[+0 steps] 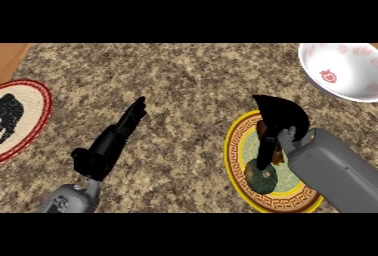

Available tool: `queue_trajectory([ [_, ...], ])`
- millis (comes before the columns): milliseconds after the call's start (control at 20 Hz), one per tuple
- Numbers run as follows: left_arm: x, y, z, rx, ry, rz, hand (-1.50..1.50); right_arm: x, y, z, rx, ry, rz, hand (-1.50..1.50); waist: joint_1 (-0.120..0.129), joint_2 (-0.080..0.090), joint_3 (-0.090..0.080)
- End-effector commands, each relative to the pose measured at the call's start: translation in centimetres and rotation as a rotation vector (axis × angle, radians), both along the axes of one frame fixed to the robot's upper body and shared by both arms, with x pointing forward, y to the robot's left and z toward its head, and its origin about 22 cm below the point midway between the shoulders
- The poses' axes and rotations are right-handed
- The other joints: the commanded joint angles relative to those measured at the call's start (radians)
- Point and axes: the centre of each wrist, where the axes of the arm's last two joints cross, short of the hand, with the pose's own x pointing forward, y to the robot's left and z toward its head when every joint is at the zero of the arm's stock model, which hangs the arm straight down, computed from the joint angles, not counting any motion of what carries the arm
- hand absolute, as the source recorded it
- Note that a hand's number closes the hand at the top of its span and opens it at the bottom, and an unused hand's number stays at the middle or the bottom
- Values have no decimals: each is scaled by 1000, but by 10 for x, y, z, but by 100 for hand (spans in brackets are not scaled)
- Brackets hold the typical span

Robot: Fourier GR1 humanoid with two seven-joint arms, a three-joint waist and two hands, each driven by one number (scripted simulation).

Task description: Pick the sweet potato from the plate and place it in the bowl

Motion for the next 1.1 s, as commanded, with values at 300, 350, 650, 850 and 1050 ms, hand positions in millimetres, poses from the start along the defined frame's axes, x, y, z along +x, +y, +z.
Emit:
queue_trajectory([
  [300, -10, 14, -5, 11, 17, -4, 0, -20, 19, -18, -183, -92, -101, -150, 2, 0, 0],
  [350, 2, 6, 0, -4, 5, 0, 0, -10, 21, -18, -223, -90, -93, -150, 3, 2, 0],
  [650, -15, 16, 2, -5, 14, 3, 0, -13, -7, -23, -234, -91, -131, -150, 2, 0, 1],
  [850, 7, 16, 17, 10, -3, -15, 0, -20, -7, -45, -224, -53, -152, -150, -2, 1, 1],
  [1050, 0, 14, 8, 1, 10, -11, 0, -22, -11, -65, -228, -34, -142, -150, 1, 2, 1],
])
